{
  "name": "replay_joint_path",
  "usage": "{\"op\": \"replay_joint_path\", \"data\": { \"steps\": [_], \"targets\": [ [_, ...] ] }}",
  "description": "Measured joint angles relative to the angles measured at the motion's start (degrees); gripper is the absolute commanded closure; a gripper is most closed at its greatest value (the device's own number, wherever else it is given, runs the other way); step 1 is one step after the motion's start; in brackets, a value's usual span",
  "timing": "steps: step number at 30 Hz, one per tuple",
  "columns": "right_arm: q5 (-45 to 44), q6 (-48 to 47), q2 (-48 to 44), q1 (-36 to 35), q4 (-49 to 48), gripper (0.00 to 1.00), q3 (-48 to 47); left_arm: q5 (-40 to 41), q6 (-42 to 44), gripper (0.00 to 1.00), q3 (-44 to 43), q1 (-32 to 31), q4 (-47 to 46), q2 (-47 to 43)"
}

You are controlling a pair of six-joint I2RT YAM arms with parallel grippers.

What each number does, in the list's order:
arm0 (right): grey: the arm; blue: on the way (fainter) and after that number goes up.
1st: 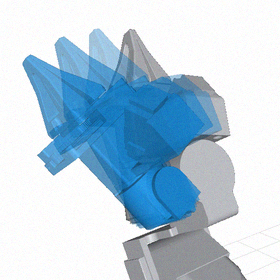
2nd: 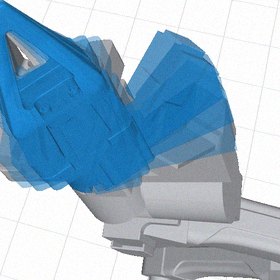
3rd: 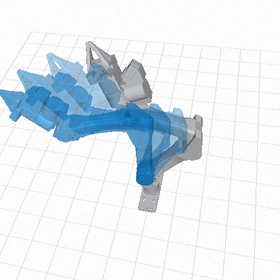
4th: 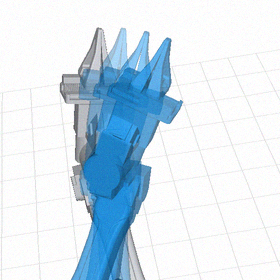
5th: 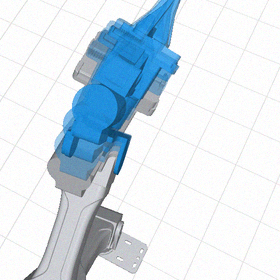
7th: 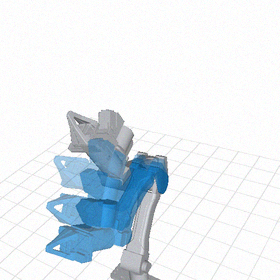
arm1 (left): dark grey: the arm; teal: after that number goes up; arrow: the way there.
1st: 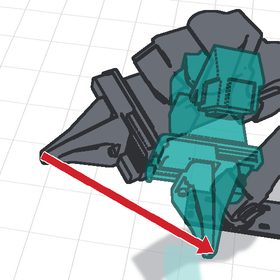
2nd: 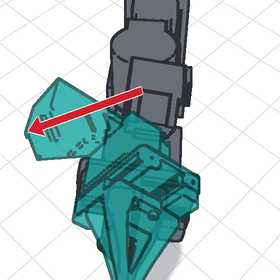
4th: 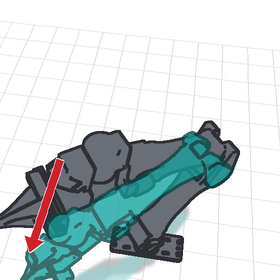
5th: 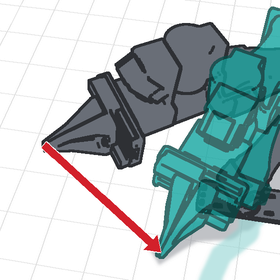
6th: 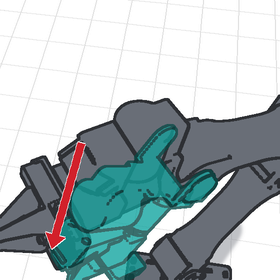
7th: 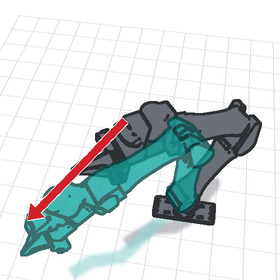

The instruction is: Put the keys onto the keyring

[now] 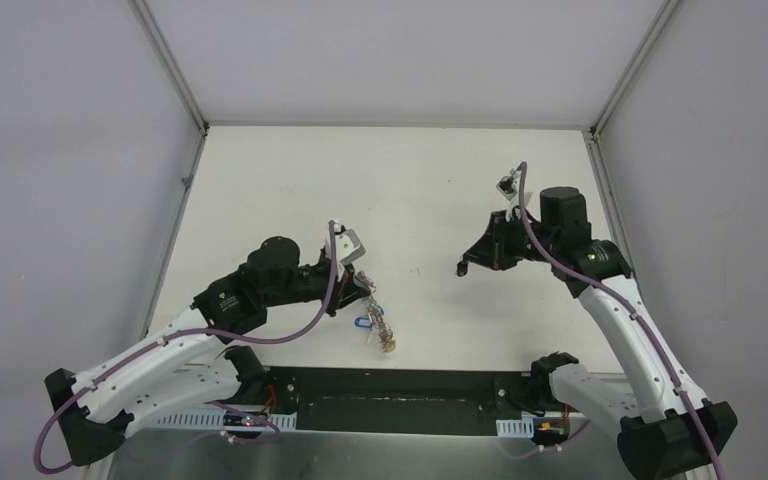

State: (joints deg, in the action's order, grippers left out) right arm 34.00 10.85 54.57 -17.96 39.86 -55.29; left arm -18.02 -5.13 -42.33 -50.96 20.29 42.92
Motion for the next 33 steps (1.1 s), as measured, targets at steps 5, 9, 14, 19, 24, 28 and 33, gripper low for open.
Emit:
{"op": "replay_joint_path", "data": {
  "steps": [5,9,14,19,24,28,33],
  "targets": [
    [2.4,-2.8,0.8,-3.0,1.1,1.00,-0.2,-0.7,0.3,1.00,0.0,0.0,0.1,0.2],
    [2.9,-3.3,2.1,-8.1,1.0,1.00,-1.2,-2.1,0.6,1.00,0.0,0.0,0.1,0.6],
    [3.1,-3.9,4.0,-15.7,0.2,1.00,-1.6,-3.6,0.6,1.00,0.0,0.0,0.2,1.5],
    [3.1,-5.3,5.1,-23.3,-0.9,1.00,-2.4,-4.7,0.3,1.00,0.0,0.0,0.1,1.8],
    [2.7,-6.3,7.8,-29.3,-3.0,1.00,-4.2,-6.2,-0.3,1.00,0.0,0.0,-0.7,2.8],
    [1.2,-6.3,10.7,-33.0,-5.1,1.00,-4.8,-7.5,-0.8,1.00,0.0,0.0,-1.3,3.4],
    [-0.9,-6.3,13.1,-36.3,-7.0,1.00,-5.0,-9.1,-1.4,1.00,0.0,0.0,-2.8,3.4]
  ]
}}
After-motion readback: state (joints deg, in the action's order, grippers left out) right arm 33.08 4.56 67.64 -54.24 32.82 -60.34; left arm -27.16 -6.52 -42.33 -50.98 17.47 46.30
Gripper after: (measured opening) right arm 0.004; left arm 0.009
